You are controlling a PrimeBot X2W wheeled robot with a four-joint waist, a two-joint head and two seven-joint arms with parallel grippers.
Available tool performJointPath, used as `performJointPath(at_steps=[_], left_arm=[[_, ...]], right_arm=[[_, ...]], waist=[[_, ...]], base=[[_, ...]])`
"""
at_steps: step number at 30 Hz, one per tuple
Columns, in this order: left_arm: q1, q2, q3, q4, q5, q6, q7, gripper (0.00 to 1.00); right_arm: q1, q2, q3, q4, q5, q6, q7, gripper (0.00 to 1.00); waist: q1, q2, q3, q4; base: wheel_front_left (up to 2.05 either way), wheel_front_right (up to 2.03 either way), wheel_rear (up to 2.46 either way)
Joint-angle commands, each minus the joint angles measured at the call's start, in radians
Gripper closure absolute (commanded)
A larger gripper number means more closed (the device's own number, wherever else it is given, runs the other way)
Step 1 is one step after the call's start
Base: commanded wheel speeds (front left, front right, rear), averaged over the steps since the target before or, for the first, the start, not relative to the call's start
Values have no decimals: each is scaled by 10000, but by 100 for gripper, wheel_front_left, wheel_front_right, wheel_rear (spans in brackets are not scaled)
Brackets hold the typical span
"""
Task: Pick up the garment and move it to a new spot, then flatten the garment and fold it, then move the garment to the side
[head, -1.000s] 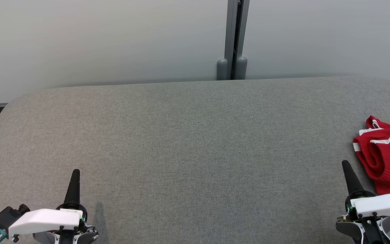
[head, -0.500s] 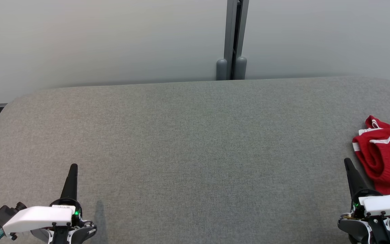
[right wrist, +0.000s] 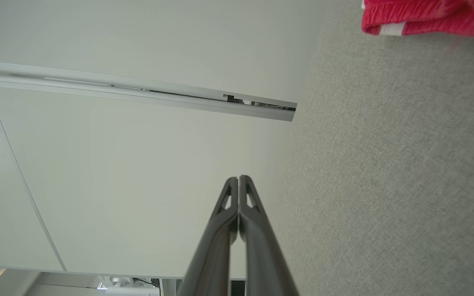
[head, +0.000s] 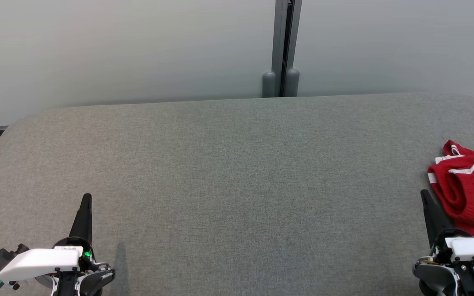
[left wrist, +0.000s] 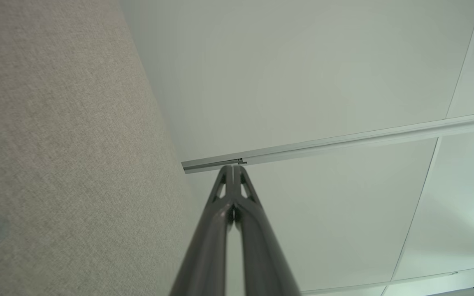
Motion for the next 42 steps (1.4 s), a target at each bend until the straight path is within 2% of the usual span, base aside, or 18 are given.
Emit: performJointPath(at_steps=[1,18,42], left_arm=[[-213,67,65,-97,-207,-60,51,100],[-257,76,181,-253,-1313,-144,347,100],[-242,75,175,-241,-1274,-141,346,100]], right_arm=[[37,-93,-62,-110,247,4,103,100],[139,-107,-177,-339,1426,4,376,100],[136,-107,-171,-335,1379,4,373,100]], waist=[[0,0,0,-2],[0,0,-5,-22],[0,0,-5,-22]], base=[[0,0,0],[0,0,0],[0,0,0]])
